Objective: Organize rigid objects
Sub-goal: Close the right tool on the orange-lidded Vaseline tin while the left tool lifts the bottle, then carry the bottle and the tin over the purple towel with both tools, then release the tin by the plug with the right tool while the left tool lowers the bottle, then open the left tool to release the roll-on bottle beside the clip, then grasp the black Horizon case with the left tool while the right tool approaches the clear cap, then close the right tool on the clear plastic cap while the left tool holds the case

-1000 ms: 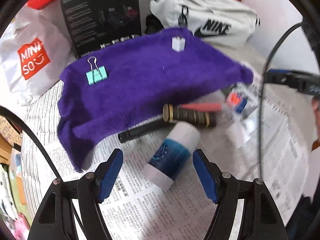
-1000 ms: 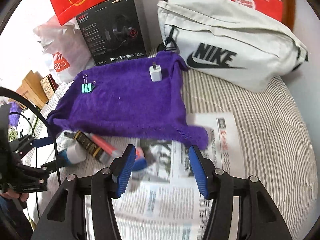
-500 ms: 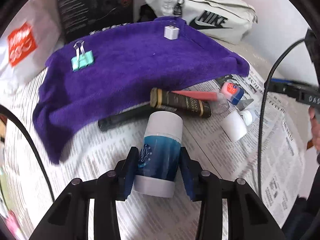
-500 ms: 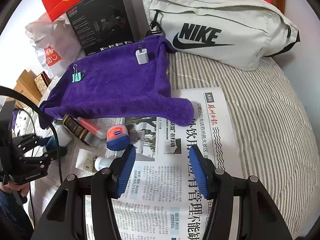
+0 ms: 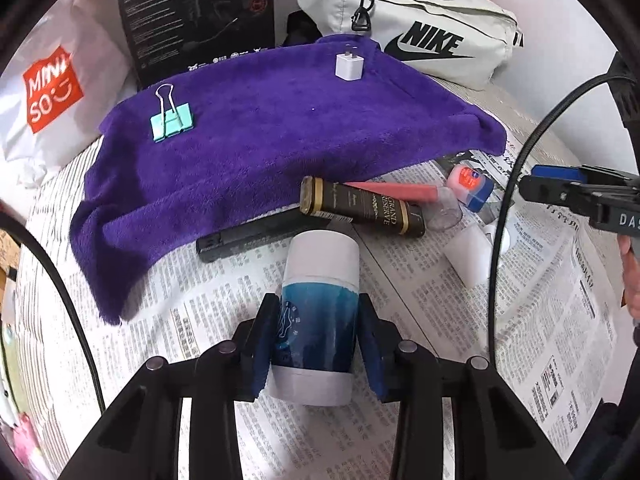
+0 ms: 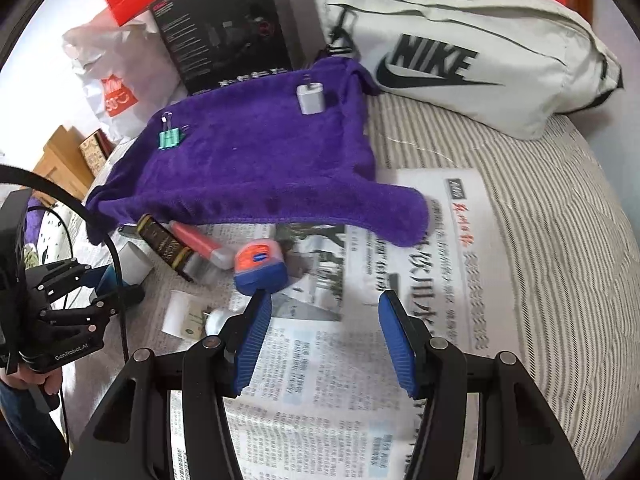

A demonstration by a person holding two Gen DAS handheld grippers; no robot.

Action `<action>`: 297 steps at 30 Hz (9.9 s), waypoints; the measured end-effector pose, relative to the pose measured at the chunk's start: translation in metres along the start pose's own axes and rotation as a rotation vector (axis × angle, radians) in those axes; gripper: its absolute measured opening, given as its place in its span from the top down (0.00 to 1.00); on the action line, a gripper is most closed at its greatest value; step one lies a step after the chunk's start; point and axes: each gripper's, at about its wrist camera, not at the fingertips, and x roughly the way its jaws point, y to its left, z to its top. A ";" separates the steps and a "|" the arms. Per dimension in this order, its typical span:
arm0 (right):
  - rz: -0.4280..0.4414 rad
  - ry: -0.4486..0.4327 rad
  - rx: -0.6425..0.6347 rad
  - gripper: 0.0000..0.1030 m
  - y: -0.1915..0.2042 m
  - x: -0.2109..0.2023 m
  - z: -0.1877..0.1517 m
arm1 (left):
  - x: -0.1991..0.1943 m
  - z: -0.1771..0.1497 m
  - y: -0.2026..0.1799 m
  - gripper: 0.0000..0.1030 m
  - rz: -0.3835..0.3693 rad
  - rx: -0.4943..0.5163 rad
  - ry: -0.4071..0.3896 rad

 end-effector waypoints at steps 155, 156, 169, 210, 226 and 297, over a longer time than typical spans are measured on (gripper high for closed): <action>-0.079 0.001 -0.225 0.64 0.031 0.130 0.150 | 0.031 0.090 0.132 0.67 0.018 -0.300 -0.043; -0.076 0.002 -0.225 0.64 0.030 0.130 0.150 | 0.032 0.091 0.132 0.67 0.018 -0.300 -0.041; -0.057 0.026 -0.259 0.52 0.030 0.115 0.142 | 0.061 0.105 0.137 0.67 0.028 -0.282 0.008; -0.011 -0.045 -0.097 0.50 0.008 0.004 0.037 | -0.004 0.032 0.032 0.51 0.053 0.059 -0.049; -0.023 0.004 -0.077 0.50 -0.003 0.022 0.030 | 0.025 0.039 0.035 0.51 0.006 0.156 0.024; 0.073 0.010 -0.254 0.61 0.027 0.023 -0.010 | 0.007 -0.002 0.044 0.76 0.062 -0.160 -0.004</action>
